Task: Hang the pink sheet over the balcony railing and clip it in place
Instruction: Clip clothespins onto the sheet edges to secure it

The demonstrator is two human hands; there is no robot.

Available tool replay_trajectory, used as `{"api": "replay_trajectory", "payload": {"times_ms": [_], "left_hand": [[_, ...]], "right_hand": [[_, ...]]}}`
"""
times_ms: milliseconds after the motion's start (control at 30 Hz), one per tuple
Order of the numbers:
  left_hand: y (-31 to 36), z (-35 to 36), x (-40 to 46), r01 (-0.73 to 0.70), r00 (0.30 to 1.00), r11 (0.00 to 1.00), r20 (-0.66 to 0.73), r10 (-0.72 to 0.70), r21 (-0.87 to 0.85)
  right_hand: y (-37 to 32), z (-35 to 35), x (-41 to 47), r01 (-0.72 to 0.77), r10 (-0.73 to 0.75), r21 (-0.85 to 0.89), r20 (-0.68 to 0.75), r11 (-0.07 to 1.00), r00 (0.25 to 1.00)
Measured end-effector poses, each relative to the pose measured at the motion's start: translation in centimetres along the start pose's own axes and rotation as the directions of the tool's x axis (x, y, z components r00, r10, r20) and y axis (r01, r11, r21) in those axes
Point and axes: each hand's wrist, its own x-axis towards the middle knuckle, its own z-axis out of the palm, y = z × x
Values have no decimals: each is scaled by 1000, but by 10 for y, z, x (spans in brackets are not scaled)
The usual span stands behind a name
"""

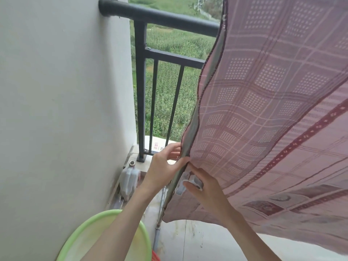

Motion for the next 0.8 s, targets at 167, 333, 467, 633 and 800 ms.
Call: {"api": "replay_trajectory", "payload": {"times_ms": [167, 333, 467, 633, 800], "left_hand": [[17, 4, 5, -135, 976, 985, -158, 151, 103], [22, -1, 9, -43, 987, 999, -152, 46, 24], [30, -14, 23, -20, 1000, 999, 6, 20, 49], [35, -20, 28, -22, 999, 1000, -41, 22, 2], [33, -21, 25, -33, 997, 998, -65, 37, 49]], "right_hand": [[1, 6, -5, 61, -64, -139, -15, 988, 998], [-5, 11, -6, 19, -20, -49, -18, 999, 1000], [-10, 10, -11, -73, 75, 69, -26, 995, 997], [-12, 11, -17, -177, 193, 257, -39, 950, 980], [-18, 12, -19, -222, 261, 437, -32, 871, 965]]}}
